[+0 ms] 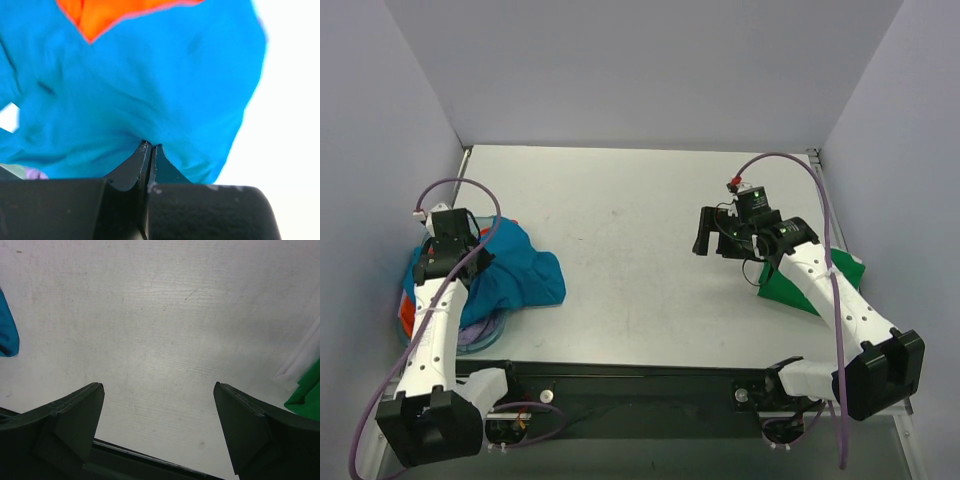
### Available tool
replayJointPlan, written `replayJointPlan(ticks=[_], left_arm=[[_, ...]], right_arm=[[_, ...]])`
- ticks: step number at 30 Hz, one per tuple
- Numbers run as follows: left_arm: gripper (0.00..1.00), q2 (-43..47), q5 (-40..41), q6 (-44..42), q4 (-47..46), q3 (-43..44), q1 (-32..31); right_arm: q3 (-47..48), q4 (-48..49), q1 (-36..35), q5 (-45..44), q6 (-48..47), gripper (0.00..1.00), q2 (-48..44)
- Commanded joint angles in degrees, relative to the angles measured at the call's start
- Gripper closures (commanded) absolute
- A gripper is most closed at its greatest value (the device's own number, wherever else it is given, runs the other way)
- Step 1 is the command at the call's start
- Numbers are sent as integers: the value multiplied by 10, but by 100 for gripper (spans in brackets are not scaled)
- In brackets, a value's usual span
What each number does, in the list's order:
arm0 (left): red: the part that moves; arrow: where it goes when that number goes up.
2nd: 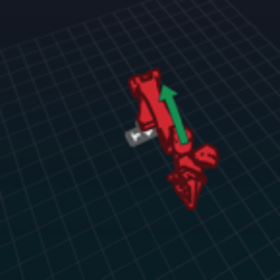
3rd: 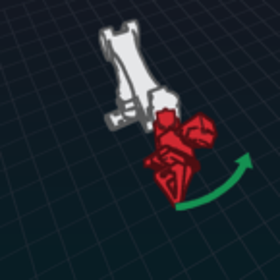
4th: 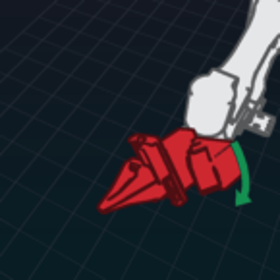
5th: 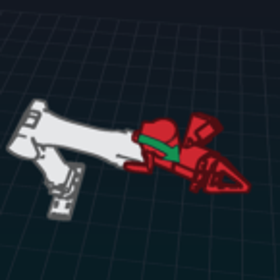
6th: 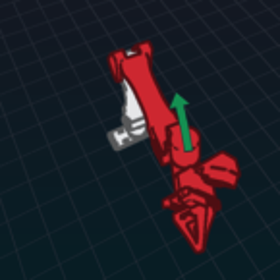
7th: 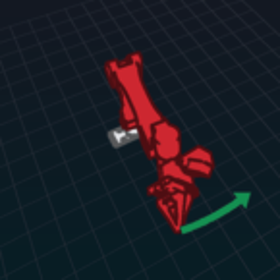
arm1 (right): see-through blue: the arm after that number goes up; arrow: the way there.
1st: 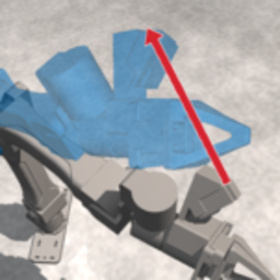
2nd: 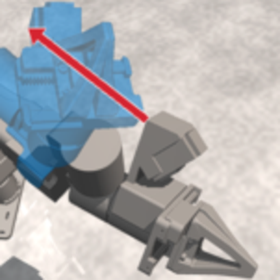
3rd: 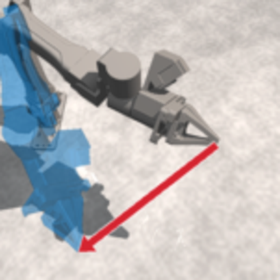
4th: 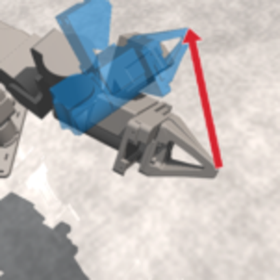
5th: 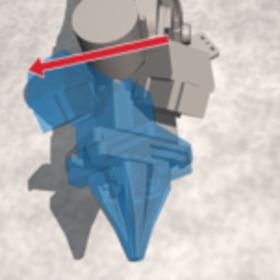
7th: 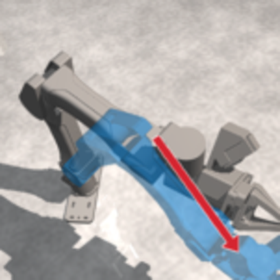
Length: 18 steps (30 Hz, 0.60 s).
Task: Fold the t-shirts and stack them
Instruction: Grab crumpled tshirt from bin with the left arm
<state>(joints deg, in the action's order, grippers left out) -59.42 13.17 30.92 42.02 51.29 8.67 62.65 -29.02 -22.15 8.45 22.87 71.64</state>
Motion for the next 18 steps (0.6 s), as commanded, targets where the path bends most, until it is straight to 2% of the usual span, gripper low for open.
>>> replayJointPlan(ticks=[1,6,9,15,18], left_arm=[[100,38,2,-35,26,98,-5],[100,64,-62,-86,8,173,-5],[100,59,-162,-113,-33,237,-6],[100,-12,-290,-137,-54,422,-29],[100,-58,-321,-135,-59,511,-75]], right_arm=[[30,5,3,6,2,3,3],[43,6,3,5,-3,3,14],[52,7,3,6,-7,2,19],[66,9,4,5,-12,3,27],[70,11,7,4,-12,2,29]])
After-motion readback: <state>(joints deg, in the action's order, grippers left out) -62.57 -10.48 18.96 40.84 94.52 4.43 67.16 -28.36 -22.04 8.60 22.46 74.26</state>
